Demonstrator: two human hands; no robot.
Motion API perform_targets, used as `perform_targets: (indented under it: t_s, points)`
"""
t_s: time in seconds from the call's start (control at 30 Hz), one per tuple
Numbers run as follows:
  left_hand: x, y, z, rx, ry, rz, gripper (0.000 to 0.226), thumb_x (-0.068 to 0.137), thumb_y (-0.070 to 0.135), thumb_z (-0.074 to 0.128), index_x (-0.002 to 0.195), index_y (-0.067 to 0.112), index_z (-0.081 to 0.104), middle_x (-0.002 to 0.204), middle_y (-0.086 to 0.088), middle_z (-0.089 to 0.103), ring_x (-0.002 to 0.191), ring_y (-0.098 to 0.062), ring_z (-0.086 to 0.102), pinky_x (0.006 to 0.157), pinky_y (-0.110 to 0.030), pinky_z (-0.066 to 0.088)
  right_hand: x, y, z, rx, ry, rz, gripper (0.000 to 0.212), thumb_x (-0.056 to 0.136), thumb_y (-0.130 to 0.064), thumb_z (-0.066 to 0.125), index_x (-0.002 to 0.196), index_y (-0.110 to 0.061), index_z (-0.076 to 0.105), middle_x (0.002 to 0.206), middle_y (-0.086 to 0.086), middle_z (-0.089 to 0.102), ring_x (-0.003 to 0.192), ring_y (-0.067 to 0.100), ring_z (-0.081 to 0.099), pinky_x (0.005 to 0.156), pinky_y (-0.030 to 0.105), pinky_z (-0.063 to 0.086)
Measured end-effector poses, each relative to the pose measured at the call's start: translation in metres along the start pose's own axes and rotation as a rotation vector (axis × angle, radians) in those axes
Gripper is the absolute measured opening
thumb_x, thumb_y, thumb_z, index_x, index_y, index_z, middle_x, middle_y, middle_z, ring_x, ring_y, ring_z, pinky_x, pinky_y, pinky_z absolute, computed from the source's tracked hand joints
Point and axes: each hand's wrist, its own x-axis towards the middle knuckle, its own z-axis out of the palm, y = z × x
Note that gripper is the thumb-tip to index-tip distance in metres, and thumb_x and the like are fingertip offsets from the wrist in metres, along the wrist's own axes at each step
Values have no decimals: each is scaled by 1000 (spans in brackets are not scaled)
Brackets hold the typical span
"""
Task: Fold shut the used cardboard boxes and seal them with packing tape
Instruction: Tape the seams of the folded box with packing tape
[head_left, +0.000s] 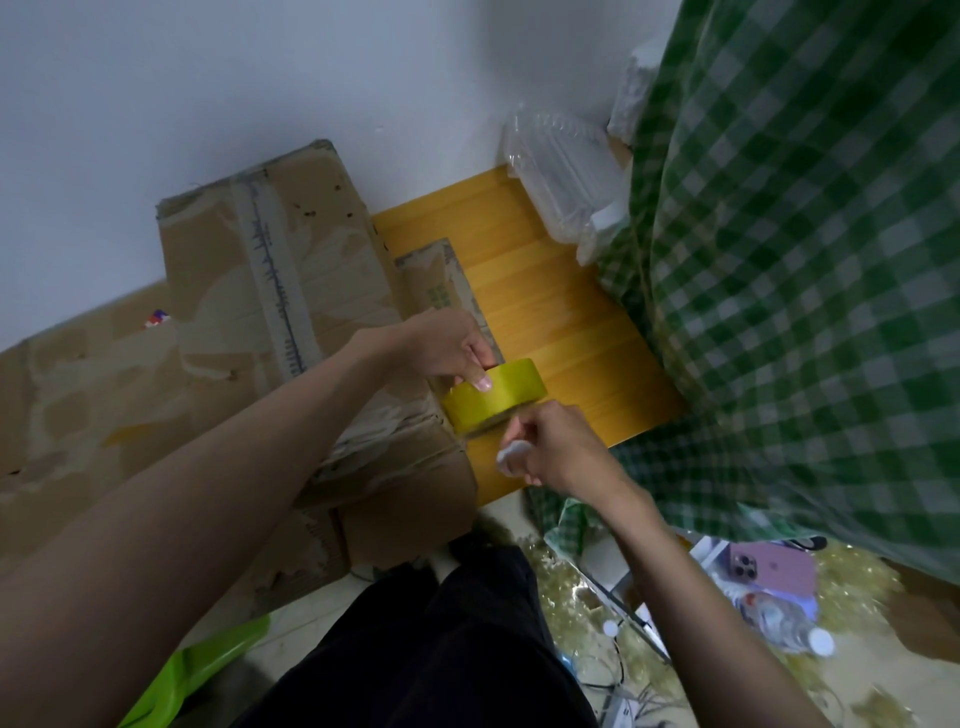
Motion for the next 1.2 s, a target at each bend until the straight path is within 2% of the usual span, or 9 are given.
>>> perform_targets:
  t_s: [0.1, 0.23, 0.43, 0.63, 0.73, 0.83, 0.93, 1.07, 1.2]
  points:
    - [1, -4, 1, -19, 11, 7, 38, 83, 30, 81, 115, 11, 75, 97, 0, 78, 74, -10, 72, 79, -29, 56, 18, 33, -21, -44, 26, 115, 11, 77, -4, 80, 80, -14, 75, 65, 3, 71, 55, 12, 68, 53, 27, 56]
    - [0, -5, 1, -23, 16, 15, 37, 83, 30, 81, 114, 12, 76, 95, 2, 78, 75, -10, 72, 77, -27, 56, 73, 78, -24, -92, 210, 290, 15, 88, -9, 74, 100, -16, 74, 109, 18, 70, 99, 31, 68, 85, 44, 58]
    - [1, -6, 4, -12, 18, 17, 38, 82, 32, 81, 115, 14, 76, 96, 4, 77, 73, -5, 71, 76, -24, 55, 118, 106, -1, -196, 281, 295, 31, 94, 2, 58, 122, -9, 67, 126, 19, 64, 114, 37, 60, 89, 42, 54]
    - [4, -9, 4, -14, 34, 45, 35, 83, 31, 80, 112, 12, 77, 93, 0, 78, 69, -5, 70, 67, -13, 51, 93, 76, -8, -326, 155, 60, 92, 86, -2, 73, 157, -32, 24, 162, 5, 12, 143, 34, 25, 109, 45, 38]
    - [5, -9, 4, -31, 22, 42, 34, 83, 31, 80, 111, 14, 77, 91, 1, 78, 71, -7, 71, 73, -23, 55, 73, 56, -6, -149, 188, -297, 100, 73, -5, 85, 153, -36, 32, 161, -1, 20, 144, 24, 26, 109, 35, 34]
    - [2, -7, 4, -15, 14, 35, 33, 83, 32, 79, 111, 16, 77, 89, 3, 78, 72, -6, 72, 76, -27, 56, 69, 46, -1, -125, 206, -464, 72, 75, -3, 82, 134, -28, 50, 141, -2, 45, 130, 25, 47, 96, 39, 46]
    - [-13, 1, 5, 75, 99, 68, 30, 87, 37, 74, 111, 18, 77, 96, 5, 77, 85, -7, 71, 82, -36, 57, 68, 35, -5, -170, 243, -501, 55, 78, -6, 82, 123, -23, 56, 123, -3, 54, 114, 23, 54, 87, 40, 47]
    - [-63, 5, 9, 256, 452, 208, 33, 101, 40, 50, 117, 22, 72, 112, 6, 70, 99, -9, 64, 84, -36, 54, 71, 31, -10, -234, 233, -485, 55, 79, -7, 81, 125, -24, 55, 127, -2, 53, 116, 24, 53, 88, 42, 47]
    - [-106, -8, 25, 458, 402, 364, 33, 105, 34, 43, 121, 22, 70, 118, 7, 68, 105, -6, 61, 90, -28, 52, 73, 28, -11, -256, 226, -477, 56, 78, -5, 79, 124, -25, 55, 127, -2, 53, 117, 25, 53, 85, 43, 48]
